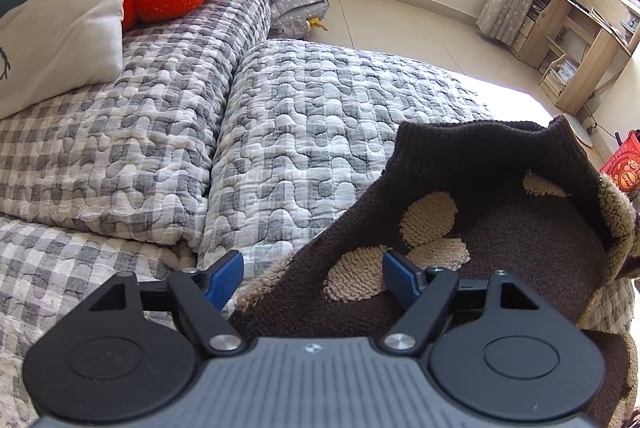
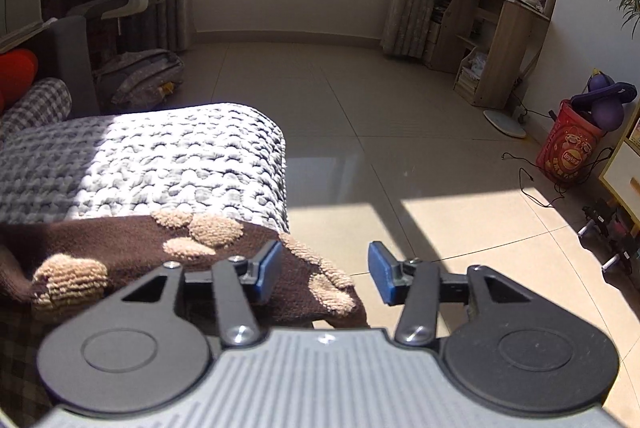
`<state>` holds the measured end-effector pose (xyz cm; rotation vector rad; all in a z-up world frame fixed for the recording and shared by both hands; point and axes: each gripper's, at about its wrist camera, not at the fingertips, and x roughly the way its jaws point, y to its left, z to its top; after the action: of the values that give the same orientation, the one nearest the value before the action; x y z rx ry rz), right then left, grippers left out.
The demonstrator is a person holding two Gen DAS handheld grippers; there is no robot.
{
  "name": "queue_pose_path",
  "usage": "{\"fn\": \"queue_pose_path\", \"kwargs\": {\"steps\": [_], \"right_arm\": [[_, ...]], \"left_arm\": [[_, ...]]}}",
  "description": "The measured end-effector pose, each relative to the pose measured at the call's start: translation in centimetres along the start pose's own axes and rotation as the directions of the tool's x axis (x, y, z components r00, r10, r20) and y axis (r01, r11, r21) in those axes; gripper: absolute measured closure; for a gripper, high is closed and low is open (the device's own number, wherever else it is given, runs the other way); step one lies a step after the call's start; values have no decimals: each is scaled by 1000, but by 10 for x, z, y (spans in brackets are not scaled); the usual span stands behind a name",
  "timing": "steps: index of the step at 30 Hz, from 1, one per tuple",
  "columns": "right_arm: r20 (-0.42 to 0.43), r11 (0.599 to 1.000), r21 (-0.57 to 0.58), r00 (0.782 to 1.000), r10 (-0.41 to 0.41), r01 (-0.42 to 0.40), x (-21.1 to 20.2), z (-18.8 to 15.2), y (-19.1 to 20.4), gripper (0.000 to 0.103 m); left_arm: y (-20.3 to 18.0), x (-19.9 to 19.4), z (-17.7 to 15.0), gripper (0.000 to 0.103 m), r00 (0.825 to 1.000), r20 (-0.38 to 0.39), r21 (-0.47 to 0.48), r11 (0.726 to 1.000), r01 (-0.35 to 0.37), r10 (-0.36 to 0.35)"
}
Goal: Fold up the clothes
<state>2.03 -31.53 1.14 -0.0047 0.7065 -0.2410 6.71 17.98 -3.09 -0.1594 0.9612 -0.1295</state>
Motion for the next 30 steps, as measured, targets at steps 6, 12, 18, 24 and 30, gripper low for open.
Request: {"fn": "queue_pose_path", "kwargs": {"steps": [6,12,18,24,30], "right_arm": [[38,983,-21,983,182,-181,-27,8,36,48],[44,904,-97,906,421,-415,-44,13,85,46],[-48,776,-249,808,588,-579,-44,3,141,40],[-60,782,-311,832,552,-541,-29,-8,172,91],[125,859,-289,873,472,-423,-39,6,163,96]], "left_arm": [[15,2,-5,28,998,-18,-60,996,65,-66],[23,-1,-8,45,994,-27,-51,994,102,-103],[30,-11,-11,90,994,-16,-4,994,106,-106],[20,-33,-5,93,992,126,44,999,12,-18],[1,-57,7,93,948,307,77,991,-114,85]]}}
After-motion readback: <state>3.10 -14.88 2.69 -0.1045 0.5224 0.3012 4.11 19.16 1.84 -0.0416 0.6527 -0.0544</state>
